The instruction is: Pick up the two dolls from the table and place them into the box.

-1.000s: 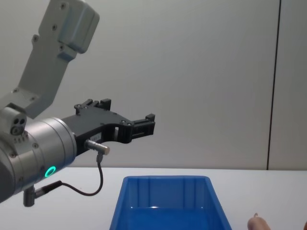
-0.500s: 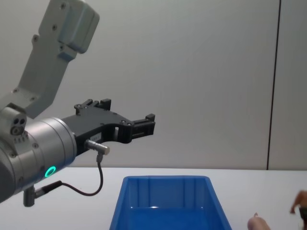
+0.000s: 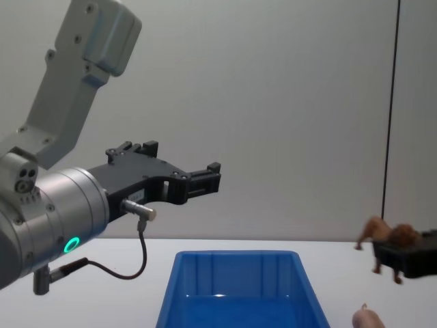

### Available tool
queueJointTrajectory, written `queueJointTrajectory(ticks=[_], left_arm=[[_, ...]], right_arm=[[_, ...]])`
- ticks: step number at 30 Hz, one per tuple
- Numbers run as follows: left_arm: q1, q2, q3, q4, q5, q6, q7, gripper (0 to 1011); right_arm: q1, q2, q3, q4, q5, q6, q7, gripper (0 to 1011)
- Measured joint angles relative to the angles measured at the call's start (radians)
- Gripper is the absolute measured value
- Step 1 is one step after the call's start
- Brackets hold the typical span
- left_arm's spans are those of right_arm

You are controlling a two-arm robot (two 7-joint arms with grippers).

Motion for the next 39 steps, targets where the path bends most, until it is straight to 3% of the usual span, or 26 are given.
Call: queueJointTrajectory(ticks=[11, 14, 23, 28, 30, 39], left_arm=[[0.000, 0.000, 0.000, 0.000, 0.000, 0.000, 0.000, 1001], [0.000, 0.000, 0.000, 0.000, 0.000, 0.000, 0.000, 1001], [0.000, 0.000, 0.000, 0.000, 0.000, 0.000, 0.000, 1001], [0.000, 0.000, 0.000, 0.000, 0.000, 0.000, 0.000, 1001], [0.000, 0.000, 0.000, 0.000, 0.000, 0.000, 0.000, 1001], [0.000, 0.000, 0.000, 0.000, 0.000, 0.000, 0.000, 1001]], right_arm=[[0.051, -0.045, -0.046, -0.002, -0.049, 0.019, 0.117, 436], [0.073, -0.072, -0.071, 0.013, -0.072, 0.034, 0.153, 436], [0.103, -0.113, -0.111, 0.054, -0.115, 0.069, 0.200, 453], [0.113, -0.126, -0.125, 0.079, -0.130, 0.084, 0.212, 592], [0.116, -0.130, -0.129, 0.088, -0.137, 0.088, 0.215, 703], [0.116, -0.134, -0.135, 0.105, -0.145, 0.076, 0.200, 935]])
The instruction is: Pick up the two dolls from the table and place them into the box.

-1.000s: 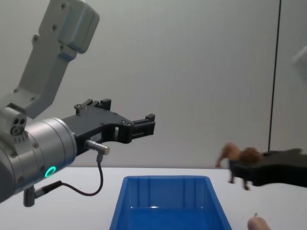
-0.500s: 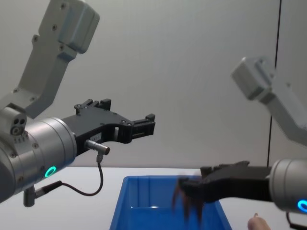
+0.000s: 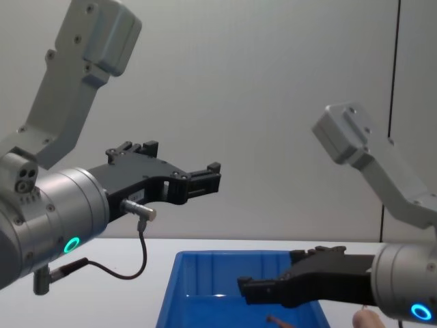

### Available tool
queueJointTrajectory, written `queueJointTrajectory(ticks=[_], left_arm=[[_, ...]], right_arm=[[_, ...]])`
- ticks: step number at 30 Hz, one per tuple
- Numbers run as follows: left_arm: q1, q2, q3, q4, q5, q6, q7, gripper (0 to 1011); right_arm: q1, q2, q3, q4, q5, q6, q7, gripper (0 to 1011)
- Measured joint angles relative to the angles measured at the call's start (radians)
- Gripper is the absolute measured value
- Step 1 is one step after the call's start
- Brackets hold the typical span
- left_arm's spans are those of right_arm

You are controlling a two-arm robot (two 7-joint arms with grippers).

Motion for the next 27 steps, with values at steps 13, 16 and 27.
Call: queueJointTrajectory(ticks=[13, 16, 27], left_arm=[[0.000, 0.000, 0.000, 0.000, 0.000, 0.000, 0.000, 1001], [0.000, 0.000, 0.000, 0.000, 0.000, 0.000, 0.000, 1001], [0.000, 0.000, 0.000, 0.000, 0.000, 0.000, 0.000, 1001]], right_arm=[[-0.051, 0.040, 0.030, -0.049, 0.054, -0.030, -0.080, 1001], [-0.068, 0.053, 0.039, -0.062, 0.070, -0.031, -0.097, 1001], [-0.106, 0.090, 0.070, -0.076, 0.121, -0.003, -0.145, 1001]])
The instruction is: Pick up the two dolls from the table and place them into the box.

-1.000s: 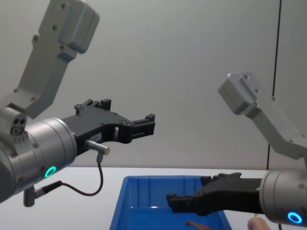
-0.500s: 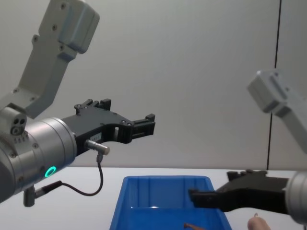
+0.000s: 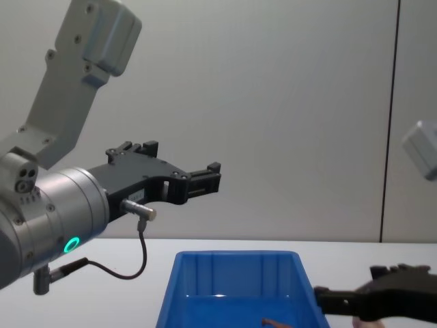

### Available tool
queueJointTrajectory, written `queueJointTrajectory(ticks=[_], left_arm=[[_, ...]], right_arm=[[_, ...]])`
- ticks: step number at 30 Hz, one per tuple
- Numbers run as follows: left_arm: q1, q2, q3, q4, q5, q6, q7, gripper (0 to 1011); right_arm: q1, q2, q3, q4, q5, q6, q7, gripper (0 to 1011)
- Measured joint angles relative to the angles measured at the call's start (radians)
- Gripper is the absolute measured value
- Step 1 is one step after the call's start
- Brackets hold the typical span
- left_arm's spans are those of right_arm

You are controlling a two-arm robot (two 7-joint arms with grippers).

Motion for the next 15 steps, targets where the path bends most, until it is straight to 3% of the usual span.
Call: queueJointTrajectory(ticks=[15], left_arm=[[0.000, 0.000, 0.000, 0.000, 0.000, 0.000, 0.000, 1001]], right_arm=[[0.014, -0.008, 0.003, 0.080, 0.010, 0.036, -0.014, 1001]])
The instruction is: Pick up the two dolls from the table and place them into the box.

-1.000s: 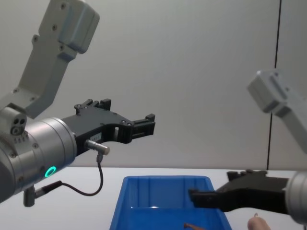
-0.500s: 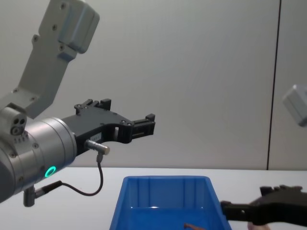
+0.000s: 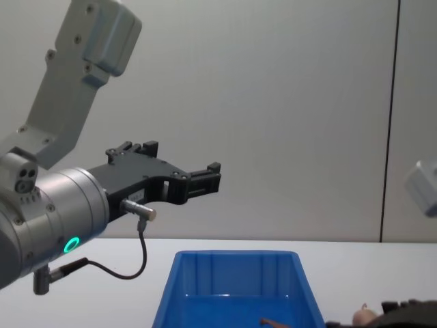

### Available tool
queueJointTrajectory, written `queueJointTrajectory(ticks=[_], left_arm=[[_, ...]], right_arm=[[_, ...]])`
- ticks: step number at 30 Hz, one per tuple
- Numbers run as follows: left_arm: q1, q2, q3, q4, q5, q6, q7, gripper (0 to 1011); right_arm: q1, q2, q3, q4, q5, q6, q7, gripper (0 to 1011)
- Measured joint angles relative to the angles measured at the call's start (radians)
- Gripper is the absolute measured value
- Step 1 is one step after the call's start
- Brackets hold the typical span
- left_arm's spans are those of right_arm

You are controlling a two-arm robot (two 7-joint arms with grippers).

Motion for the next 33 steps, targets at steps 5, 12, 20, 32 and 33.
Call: queueJointTrajectory(ticks=[5, 12, 20, 32, 33], left_arm=[[0.000, 0.000, 0.000, 0.000, 0.000, 0.000, 0.000, 1001], [0.000, 0.000, 0.000, 0.000, 0.000, 0.000, 0.000, 1001], [0.000, 0.000, 0.000, 0.000, 0.000, 0.000, 0.000, 1001], [0.000, 0.000, 0.000, 0.000, 0.000, 0.000, 0.000, 1001], [0.000, 0.000, 0.000, 0.000, 0.000, 0.000, 0.000, 1001]], right_arm=[[0.012, -0.011, -0.005, 0.032, -0.007, 0.003, 0.000, 1001], [0.029, -0.024, -0.010, 0.075, -0.015, 0.005, -0.006, 1001], [0.042, -0.034, -0.011, 0.109, -0.021, 0.004, -0.025, 1001], [0.051, -0.039, -0.002, 0.132, -0.025, -0.014, -0.064, 740], [0.051, -0.039, -0.002, 0.132, -0.025, -0.016, -0.066, 731]])
